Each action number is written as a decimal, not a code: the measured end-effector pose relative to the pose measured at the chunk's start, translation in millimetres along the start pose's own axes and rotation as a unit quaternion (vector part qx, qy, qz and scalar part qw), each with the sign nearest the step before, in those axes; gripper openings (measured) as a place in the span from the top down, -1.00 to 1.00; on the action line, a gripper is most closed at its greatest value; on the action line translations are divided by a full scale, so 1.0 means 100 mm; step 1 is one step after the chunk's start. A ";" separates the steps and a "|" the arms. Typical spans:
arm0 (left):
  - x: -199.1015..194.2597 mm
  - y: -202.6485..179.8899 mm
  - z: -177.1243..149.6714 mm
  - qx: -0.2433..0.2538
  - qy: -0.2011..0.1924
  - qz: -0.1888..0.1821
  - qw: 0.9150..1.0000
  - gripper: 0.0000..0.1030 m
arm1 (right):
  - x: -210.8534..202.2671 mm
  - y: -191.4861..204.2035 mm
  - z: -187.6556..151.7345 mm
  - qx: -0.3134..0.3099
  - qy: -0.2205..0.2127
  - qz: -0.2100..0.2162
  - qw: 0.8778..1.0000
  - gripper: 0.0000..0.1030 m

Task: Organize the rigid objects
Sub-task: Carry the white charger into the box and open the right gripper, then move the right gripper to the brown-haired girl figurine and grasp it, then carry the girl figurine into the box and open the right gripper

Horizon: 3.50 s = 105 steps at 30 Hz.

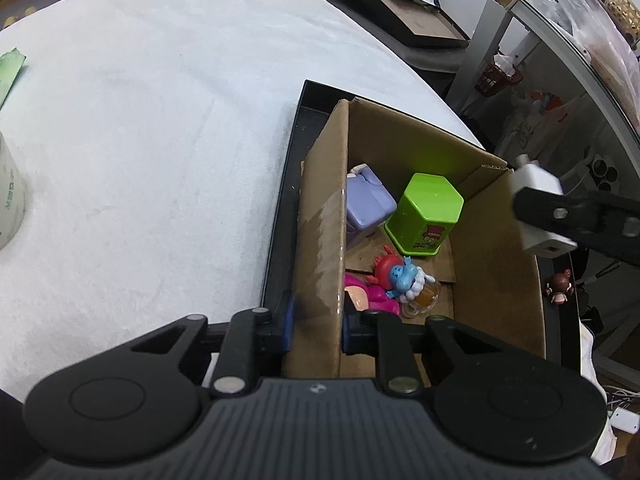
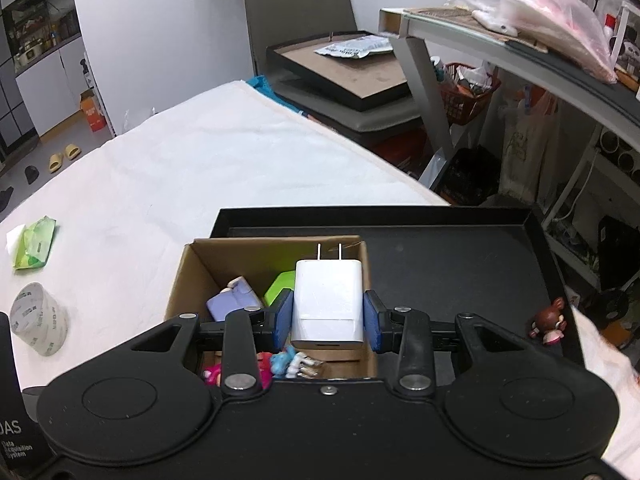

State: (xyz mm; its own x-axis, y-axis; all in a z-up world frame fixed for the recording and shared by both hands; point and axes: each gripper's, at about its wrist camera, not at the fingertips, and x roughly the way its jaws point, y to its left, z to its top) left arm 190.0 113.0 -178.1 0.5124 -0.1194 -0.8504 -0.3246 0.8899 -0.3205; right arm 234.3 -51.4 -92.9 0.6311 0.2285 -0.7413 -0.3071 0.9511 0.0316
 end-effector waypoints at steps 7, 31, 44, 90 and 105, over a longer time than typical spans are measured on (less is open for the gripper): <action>-0.03 0.01 0.01 0.002 -0.004 -0.007 1.000 0.59 | 0.11 0.22 0.01 -0.040 0.009 -0.035 0.999 -0.07; -0.26 -0.27 -0.08 0.060 -0.034 0.076 0.995 0.58 | -0.31 -1.02 -0.27 0.046 -0.038 -0.077 0.995 -0.61; -0.27 -0.38 0.08 0.061 -0.023 0.125 0.990 0.25 | -0.04 -1.48 -0.51 0.111 -0.041 -0.042 0.992 -0.72; 0.20 -1.07 0.19 0.087 0.005 0.236 0.968 -0.02 | 0.89 -2.40 -0.70 0.303 0.002 -0.031 0.953 0.17; 0.02 -1.00 0.16 0.084 -0.005 0.205 0.975 -0.02 | 0.55 -2.27 -0.80 0.282 -0.003 -0.001 0.960 0.18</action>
State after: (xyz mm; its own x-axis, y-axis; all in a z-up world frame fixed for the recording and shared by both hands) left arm 236.1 30.7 -141.6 0.3758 0.2655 -0.8879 -0.3690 0.9217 0.1195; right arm 282.3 -271.4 -194.4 0.6353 0.2257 -0.7385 0.1270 0.9128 0.3882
